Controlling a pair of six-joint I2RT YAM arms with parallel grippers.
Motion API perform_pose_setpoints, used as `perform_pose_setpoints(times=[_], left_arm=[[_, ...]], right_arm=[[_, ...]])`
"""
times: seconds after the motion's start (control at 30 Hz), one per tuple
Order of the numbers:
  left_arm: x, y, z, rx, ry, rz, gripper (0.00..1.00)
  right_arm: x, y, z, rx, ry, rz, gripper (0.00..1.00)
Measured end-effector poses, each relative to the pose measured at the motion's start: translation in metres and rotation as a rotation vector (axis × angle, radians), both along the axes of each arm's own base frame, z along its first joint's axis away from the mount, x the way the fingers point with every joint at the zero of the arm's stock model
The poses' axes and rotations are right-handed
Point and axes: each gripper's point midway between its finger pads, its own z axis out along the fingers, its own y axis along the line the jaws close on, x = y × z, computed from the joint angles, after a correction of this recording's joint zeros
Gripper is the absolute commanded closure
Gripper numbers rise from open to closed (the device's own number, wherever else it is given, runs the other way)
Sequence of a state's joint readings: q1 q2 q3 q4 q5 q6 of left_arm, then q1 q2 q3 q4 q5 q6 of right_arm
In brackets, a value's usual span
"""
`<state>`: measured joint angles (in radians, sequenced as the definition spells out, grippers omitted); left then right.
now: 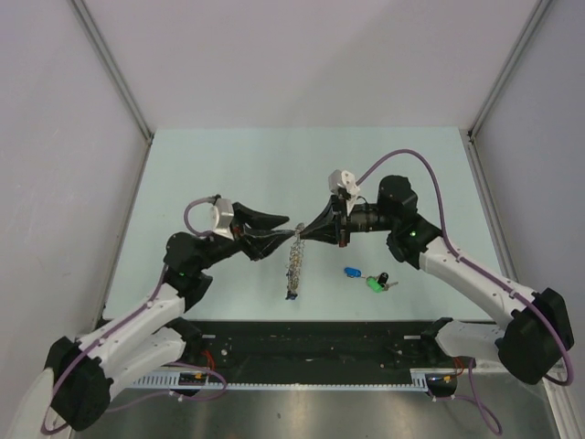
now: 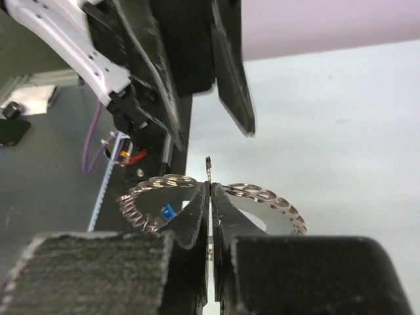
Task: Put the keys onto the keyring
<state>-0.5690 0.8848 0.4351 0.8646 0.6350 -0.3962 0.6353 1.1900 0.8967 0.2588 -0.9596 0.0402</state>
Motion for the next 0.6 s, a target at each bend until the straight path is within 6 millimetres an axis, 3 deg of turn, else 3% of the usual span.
perform_pose_setpoints(times=[0.1,0.3,0.43,0.6], left_arm=[[0.014,0.014,0.0,0.055,0.032,0.137,0.27],[0.043,0.06,-0.002,0.183,0.134,0.462,0.15],[0.044,0.093,-0.024,0.271,0.196,0.621,0.08],[0.036,0.132,-0.039,0.301,0.217,0.776,0.04]], right_arm=[[0.01,0.006,-0.017,-0.049,0.01,-0.013,1.0],[0.043,0.019,-0.054,-0.182,0.001,-0.084,1.0],[0.074,0.019,-0.077,-0.303,-0.047,-0.163,1.0],[0.103,0.017,-0.088,-0.41,-0.137,-0.232,1.0]])
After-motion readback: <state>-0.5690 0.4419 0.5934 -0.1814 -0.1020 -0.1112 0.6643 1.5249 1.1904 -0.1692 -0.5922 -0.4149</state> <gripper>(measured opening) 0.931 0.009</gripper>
